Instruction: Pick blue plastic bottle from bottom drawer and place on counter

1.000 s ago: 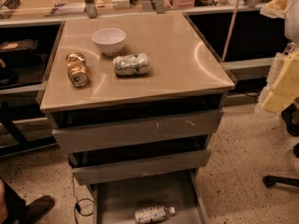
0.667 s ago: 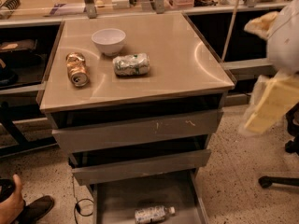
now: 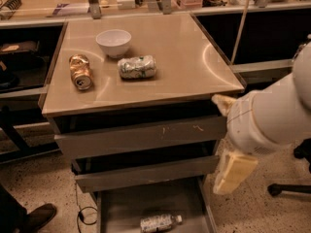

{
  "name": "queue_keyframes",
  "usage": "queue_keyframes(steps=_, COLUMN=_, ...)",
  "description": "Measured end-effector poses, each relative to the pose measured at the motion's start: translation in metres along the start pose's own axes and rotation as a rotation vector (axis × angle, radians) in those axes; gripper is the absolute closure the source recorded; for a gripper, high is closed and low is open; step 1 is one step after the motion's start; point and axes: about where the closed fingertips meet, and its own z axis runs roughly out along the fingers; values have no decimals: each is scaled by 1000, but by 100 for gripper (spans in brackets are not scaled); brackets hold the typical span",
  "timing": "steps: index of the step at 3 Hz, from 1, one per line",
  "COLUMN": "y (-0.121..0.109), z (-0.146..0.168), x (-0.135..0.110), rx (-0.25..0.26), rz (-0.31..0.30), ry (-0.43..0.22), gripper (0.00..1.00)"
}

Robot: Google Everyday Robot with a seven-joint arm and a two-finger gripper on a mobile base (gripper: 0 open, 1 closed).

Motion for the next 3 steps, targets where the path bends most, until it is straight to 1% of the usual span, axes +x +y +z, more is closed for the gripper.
queue_keyframes(steps=1, y=17, z=19, x=9, rx=-40, rz=4, ry=11, gripper=0)
queue_keyframes(steps=2, y=17, z=19, x=9, rx=-39, rz=4, ry=11, gripper=0)
queue_keyframes(steps=3, y=39, z=60, x=5, rx=-84, rz=16, ry=-19, gripper=0)
